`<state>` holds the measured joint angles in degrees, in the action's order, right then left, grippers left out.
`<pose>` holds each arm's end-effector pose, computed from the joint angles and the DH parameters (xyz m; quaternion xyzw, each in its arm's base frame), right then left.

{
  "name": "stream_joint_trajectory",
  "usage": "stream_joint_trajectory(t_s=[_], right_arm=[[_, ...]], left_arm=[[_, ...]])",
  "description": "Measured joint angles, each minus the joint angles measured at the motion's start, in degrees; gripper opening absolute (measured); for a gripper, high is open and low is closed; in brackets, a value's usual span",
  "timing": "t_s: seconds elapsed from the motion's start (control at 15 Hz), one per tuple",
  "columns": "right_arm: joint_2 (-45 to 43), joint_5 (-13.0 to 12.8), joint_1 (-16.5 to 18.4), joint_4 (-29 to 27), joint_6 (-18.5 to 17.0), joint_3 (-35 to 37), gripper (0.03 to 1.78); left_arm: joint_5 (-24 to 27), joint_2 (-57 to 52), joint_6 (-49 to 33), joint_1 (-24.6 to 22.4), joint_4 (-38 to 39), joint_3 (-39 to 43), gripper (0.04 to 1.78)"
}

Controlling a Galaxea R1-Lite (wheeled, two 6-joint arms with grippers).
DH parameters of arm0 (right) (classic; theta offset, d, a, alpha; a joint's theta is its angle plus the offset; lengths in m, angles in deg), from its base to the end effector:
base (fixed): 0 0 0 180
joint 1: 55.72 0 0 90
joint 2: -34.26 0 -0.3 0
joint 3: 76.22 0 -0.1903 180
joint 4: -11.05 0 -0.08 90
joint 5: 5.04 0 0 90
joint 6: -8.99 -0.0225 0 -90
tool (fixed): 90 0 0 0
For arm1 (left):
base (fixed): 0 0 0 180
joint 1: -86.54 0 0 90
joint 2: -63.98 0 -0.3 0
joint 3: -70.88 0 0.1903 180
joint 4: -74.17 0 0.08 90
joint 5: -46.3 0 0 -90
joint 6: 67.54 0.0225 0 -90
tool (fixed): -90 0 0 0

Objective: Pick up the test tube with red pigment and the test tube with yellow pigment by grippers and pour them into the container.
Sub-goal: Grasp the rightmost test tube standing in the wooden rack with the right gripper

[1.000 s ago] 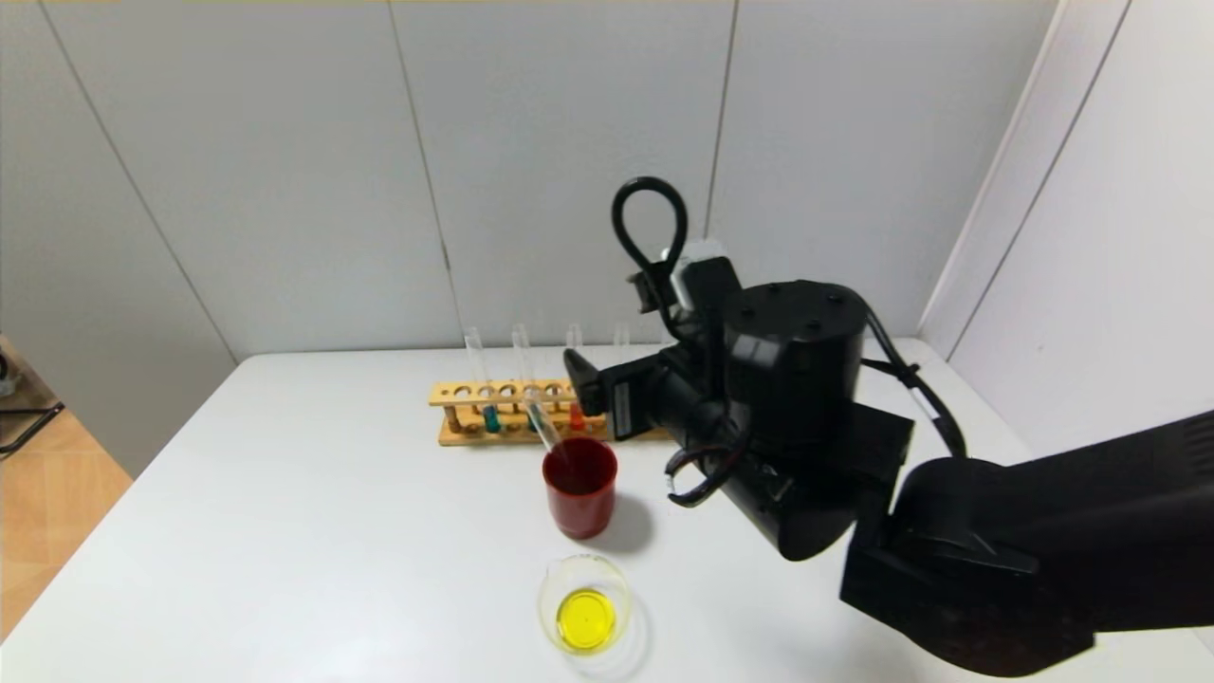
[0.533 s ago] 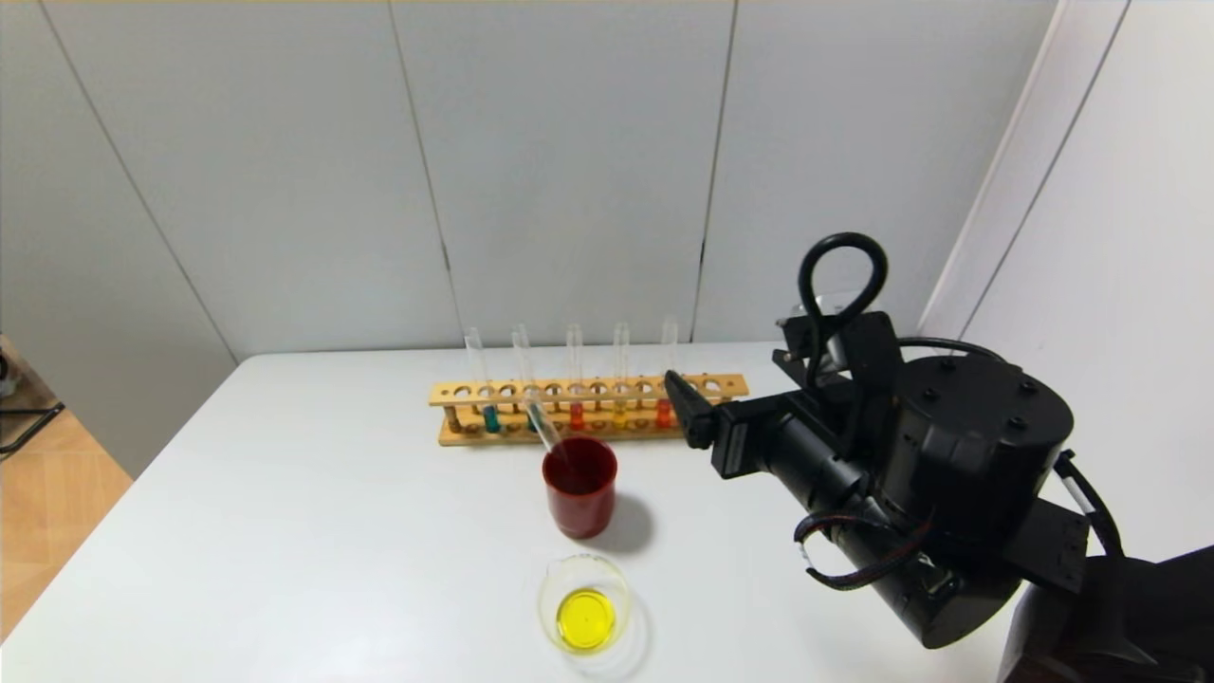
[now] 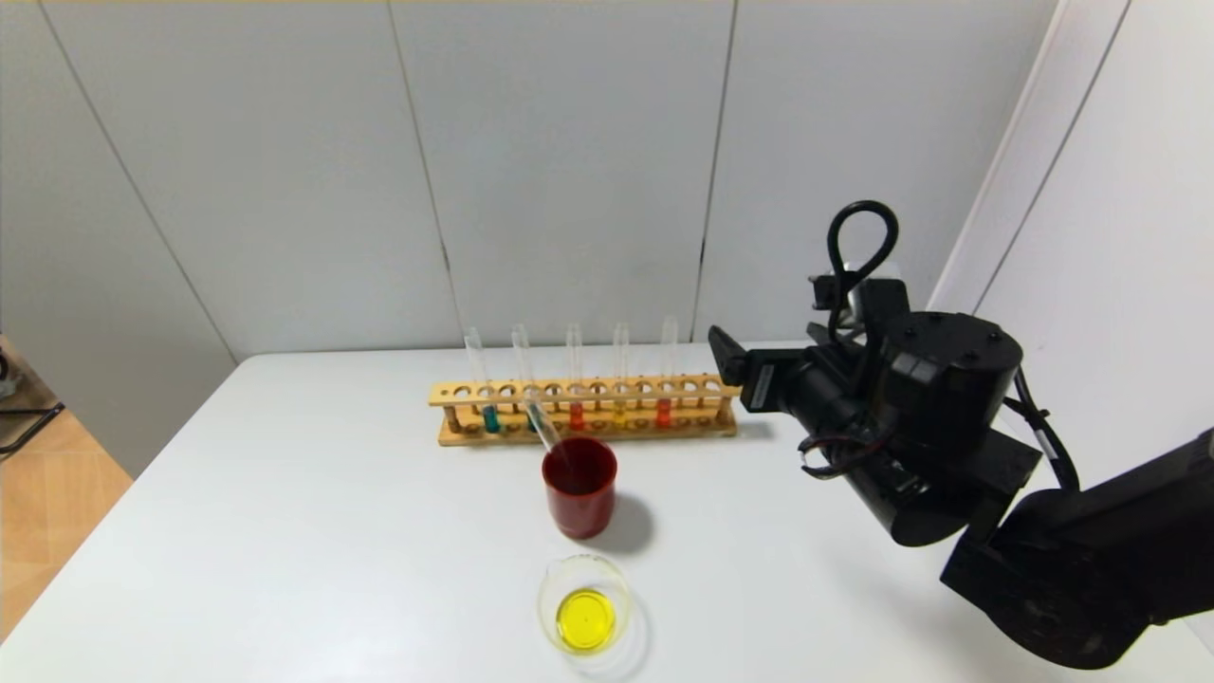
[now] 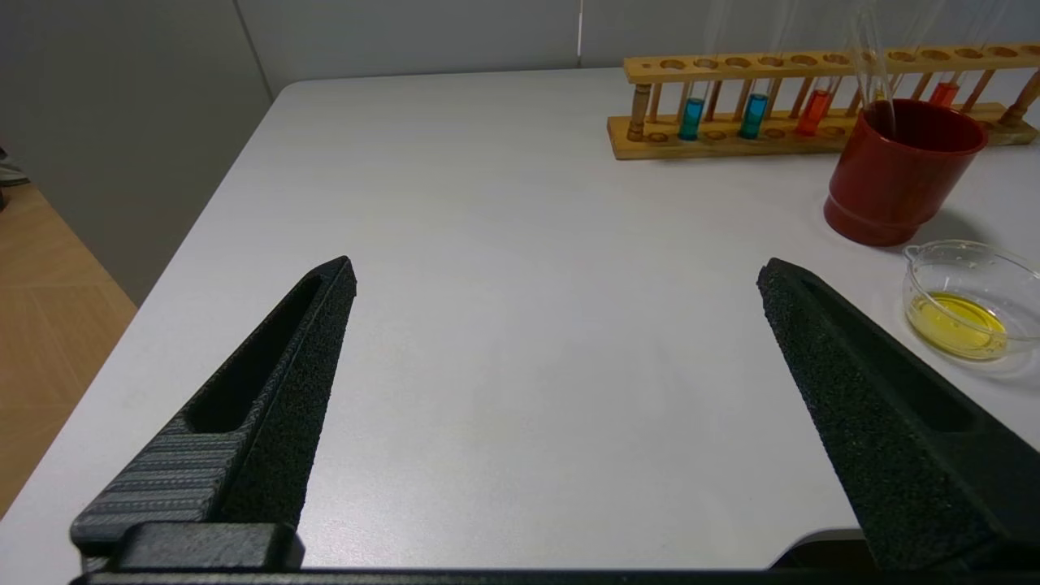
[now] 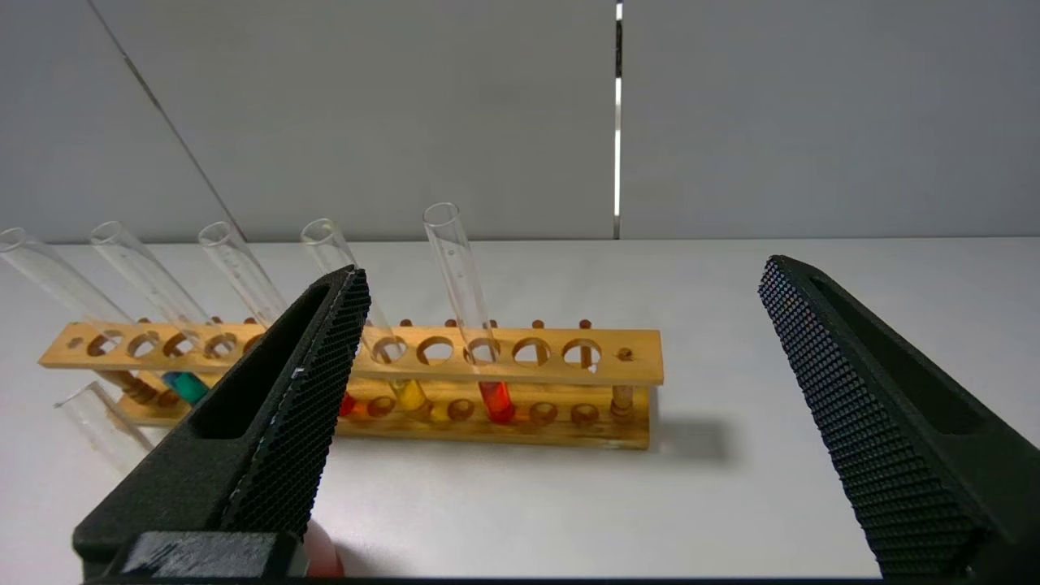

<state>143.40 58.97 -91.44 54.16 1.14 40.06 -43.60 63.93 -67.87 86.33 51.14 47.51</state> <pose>0.2754 0.1859 0.1438 0.0579 0.0231 0.0834 0.9946 -0.0229 -0.0001 0.0761 -0.0029 -0.0034 0.0010 1.0000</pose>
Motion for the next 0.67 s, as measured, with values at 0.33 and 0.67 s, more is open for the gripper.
stream_joint_trajectory(t_s=[0.33, 0.67], right_arm=[[7.3, 1.8, 0.7, -0.4, 2.3, -7.4, 1.75], [14.0, 4.9, 1.5, -0.3, 3.0, -12.5, 1.75]], left_arm=[[0.0, 0.0, 0.0, 0.0, 0.0, 0.0, 1.75], [0.0, 0.0, 0.0, 0.0, 0.0, 0.0, 1.75]])
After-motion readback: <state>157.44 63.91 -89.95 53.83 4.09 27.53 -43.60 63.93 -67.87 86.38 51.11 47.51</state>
